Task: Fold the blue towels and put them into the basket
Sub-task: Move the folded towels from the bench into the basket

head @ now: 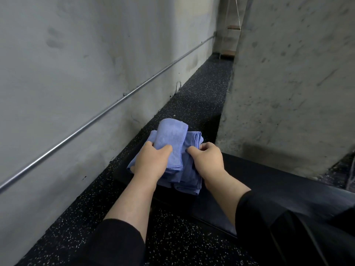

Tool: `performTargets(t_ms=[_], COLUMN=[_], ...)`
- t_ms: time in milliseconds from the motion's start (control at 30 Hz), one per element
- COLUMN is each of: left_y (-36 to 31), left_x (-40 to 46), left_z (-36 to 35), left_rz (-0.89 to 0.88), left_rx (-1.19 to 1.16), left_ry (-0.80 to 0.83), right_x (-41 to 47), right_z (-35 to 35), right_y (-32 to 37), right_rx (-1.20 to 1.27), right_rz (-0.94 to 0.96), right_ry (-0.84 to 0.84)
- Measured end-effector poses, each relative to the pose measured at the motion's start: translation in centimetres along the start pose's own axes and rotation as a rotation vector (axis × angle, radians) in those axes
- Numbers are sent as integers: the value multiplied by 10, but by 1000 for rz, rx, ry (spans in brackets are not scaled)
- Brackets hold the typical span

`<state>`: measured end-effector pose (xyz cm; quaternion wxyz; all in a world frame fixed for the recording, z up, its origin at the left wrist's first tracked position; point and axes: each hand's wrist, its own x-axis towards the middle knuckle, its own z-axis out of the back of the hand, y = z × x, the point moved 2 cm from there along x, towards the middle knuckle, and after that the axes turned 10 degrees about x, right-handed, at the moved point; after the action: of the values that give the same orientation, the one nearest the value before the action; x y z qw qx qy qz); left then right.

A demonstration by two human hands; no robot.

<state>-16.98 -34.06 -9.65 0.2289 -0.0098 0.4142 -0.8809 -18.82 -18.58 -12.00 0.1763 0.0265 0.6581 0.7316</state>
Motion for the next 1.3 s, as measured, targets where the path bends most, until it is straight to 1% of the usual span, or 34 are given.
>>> performTargets(t_ms=[133,267,367,467,533,600,667,733,800,900,1133,1200,1300], left_y=[-1,-2,-5,-16,-28,-38,-49,-62,-77,-104,-183,-202,-225], left_x=[-1,-3,-6,-14,-23,-36,-49,-63,-78,-108,-204,-232,-270], left_z=[6,8,10,14,12,3,-7,-14,-22,-42,-100,-124,-159], left_rz=[-4,-14,-36,-81,-105,-117,-142,-150,-136,-162,-286,-297,-311], left_rx=[-49,-45,-72,-197,-342,-464,-497,-545,-604,-596,-710,-734,-757], left_ry=[-44,-54,-73,-76,15,166,301,395,478,571,708,735,772], right_x=[-9,-13,-15,-19,-22,-26,-33,-45,-57,-77,-117,-127,-141], right_z=[2,8,16,29,42,58,77,98,123,168,301,343,409], right_y=[1,4,6,11,17,24,33,42,50,65,94,98,97], right_rx=[82,294,478,613,639,608,560,526,470,390,253,214,158], right_rz=[79,27,11,-32,-32,-3,43,86,142,226,357,378,360], right_ry=[-66,-87,-150,-179,-155,-106,-41,17,23,-63,-328,-369,-395])
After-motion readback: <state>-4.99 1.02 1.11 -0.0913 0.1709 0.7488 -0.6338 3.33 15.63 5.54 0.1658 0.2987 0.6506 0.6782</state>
